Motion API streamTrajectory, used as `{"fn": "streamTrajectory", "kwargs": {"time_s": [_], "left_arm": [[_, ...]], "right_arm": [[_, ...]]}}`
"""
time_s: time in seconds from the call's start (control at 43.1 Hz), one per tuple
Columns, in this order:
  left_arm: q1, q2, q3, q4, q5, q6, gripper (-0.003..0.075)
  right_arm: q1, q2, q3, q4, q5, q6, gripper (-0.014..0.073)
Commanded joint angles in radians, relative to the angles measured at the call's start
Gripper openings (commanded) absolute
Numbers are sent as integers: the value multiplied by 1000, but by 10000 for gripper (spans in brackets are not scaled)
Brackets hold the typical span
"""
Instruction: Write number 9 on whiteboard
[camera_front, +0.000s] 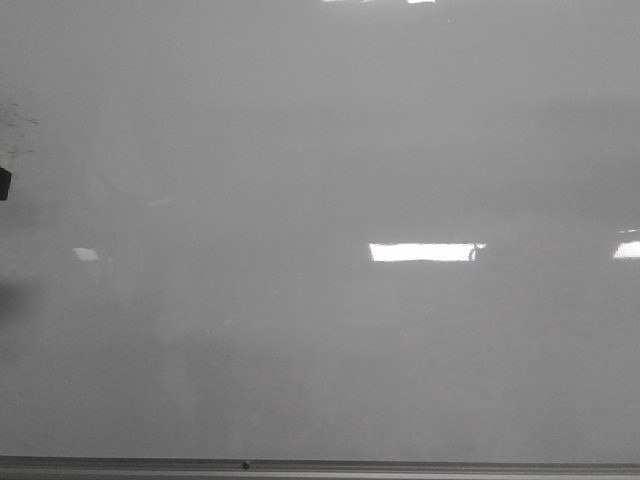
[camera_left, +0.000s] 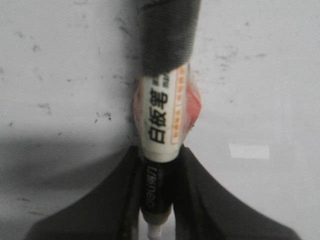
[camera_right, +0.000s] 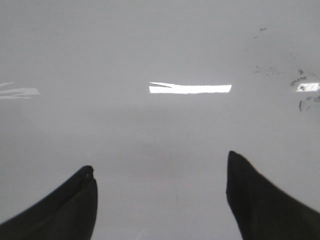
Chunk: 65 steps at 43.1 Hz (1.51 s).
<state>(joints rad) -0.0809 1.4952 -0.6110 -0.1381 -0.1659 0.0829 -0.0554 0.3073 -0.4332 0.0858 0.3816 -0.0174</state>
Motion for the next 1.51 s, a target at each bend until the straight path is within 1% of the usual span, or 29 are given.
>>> {"fn": "streamTrajectory", "kwargs": {"time_s": [0.0, 0.116, 0.186, 0.232, 0.278, 0.325, 0.394, 0.464, 0.51, 0.534, 0.626, 0.719, 0.812, 0.882, 0.928, 1.021, 1.23, 1.415, 1.485], "left_arm": [[-22, -108, -43, -4, 70, -10, 29], [-56, -192, -97, -27, 334, -10, 29], [-86, -230, -151, -29, 528, -8, 29], [-112, -250, -180, -29, 623, 14, 29], [-144, -264, -222, -38, 741, 61, 29], [-177, -273, -257, -61, 825, 99, 29], [-229, -274, -307, -108, 939, 186, 29], [-281, -272, -351, -165, 1030, 263, 29], [-322, -272, -378, -202, 1076, 321, 29], [-334, -272, -385, -220, 1086, 355, 29], [-407, -272, -429, -290, 1169, 518, 29], [-459, -272, -457, -324, 1254, 624, 29], [-497, -272, -468, -370, 1297, 696, 29], [-515, -272, -468, -408, 1321, 740, 29], [-520, -272, -468, -431, 1331, 754, 29], [-525, -272, -468, -459, 1352, 777, 28], [-525, -272, -468, -474, 1355, 802, 28], [-525, -272, -468, -477, 1355, 802, 28], [-525, -272, -468, -477, 1351, 802, 29]], "right_arm": [[-1, 15, -38, 14, -57, -1, 560], [-1, 32, -44, 43, -21, -1, 560], [1, 57, -66, 55, 31, -11, 560], [3, 81, -82, 68, 62, -30, 560], [11, 109, -111, 88, 108, -74, 560], [23, 144, -140, 115, 141, -117, 560], [47, 205, -190, 193, 214, -187, 560], [79, 284, -247, 283, 294, -272, 560], [100, 334, -292, 343, 354, -351, 560], [111, 358, -305, 374, 384, -374, 560], [152, 456, -394, 519, 521, -533, 560], [191, 532, -463, 661, 616, -664, 560], [235, 603, -514, 816, 684, -814, 560], [272, 661, -542, 924, 710, -925, 562], [296, 691, -553, 972, 713, -966, 562], [364, 765, -578, 1008, 708, -1016, 561], [519, 932, -651, 1014, 692, -1035, 561], [597, 1040, -703, 1016, 694, -1035, 561], [615, 1066, -712, 1024, 704, -1035, 541]]}}
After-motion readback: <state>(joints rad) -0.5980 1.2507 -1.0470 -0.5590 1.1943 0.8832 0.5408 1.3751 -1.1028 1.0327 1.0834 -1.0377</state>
